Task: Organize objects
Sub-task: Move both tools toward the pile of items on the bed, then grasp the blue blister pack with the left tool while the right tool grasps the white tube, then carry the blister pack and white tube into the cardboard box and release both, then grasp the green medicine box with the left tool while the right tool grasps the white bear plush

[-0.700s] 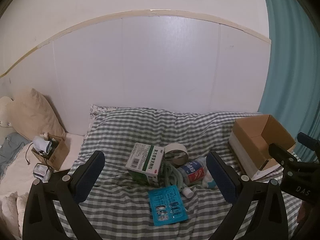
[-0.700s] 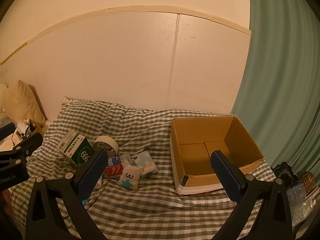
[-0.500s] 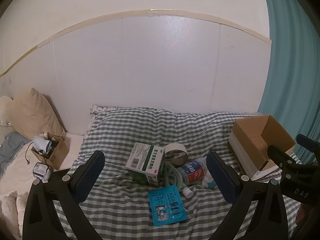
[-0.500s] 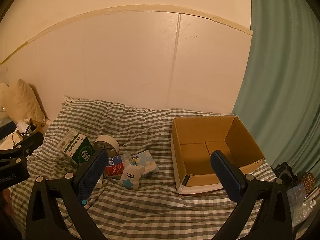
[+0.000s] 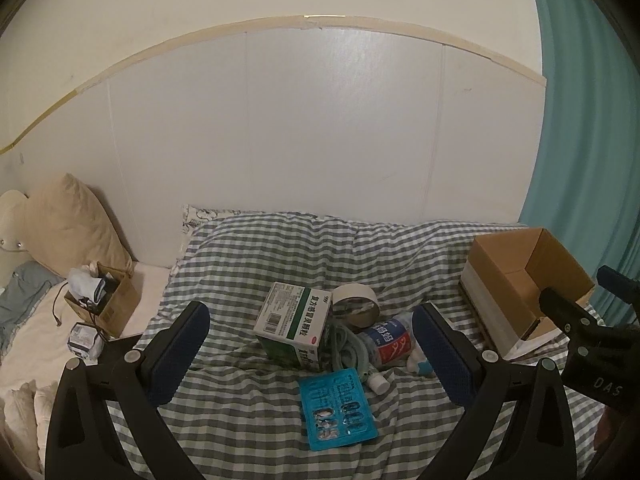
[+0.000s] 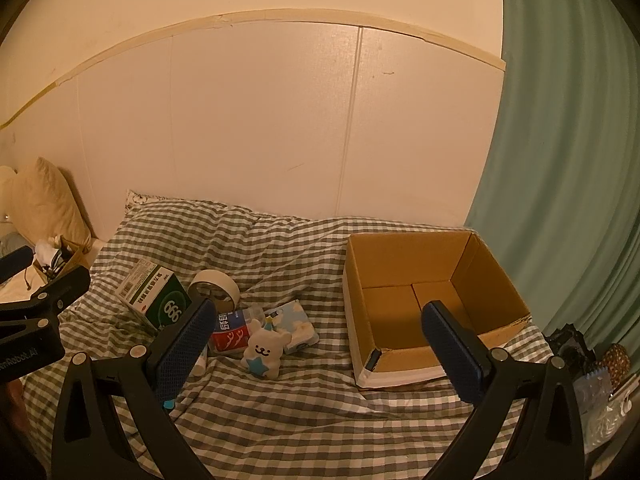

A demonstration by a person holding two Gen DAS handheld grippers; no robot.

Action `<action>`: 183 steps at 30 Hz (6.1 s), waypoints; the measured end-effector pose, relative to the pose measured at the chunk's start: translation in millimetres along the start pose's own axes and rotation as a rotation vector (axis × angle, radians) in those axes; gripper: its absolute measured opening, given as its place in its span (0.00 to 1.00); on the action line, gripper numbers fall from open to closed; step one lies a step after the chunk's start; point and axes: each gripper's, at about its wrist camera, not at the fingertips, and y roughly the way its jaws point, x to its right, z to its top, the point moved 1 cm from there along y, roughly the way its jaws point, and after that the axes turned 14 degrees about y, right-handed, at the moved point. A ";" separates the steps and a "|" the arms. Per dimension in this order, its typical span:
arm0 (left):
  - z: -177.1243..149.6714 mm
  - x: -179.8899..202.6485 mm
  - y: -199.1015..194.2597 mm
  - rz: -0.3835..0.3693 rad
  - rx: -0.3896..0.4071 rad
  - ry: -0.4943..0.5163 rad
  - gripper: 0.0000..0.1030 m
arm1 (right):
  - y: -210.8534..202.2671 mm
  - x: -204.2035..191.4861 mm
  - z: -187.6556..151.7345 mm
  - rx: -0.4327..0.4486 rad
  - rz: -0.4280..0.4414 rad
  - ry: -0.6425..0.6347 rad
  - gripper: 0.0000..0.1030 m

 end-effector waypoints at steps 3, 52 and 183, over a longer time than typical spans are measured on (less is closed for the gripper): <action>1.1 -0.7 -2.3 -0.007 0.007 -0.006 1.00 | -0.8 -1.6 0.2 0.001 -0.001 -0.004 1.00; -81.9 2.0 103.8 -0.279 -0.343 -0.037 0.71 | 65.7 -33.5 -66.0 -0.215 -0.002 -0.094 1.00; -29.9 -44.8 109.9 -0.128 -0.202 0.115 1.00 | 39.8 -38.9 -47.6 -0.247 0.071 -0.059 0.78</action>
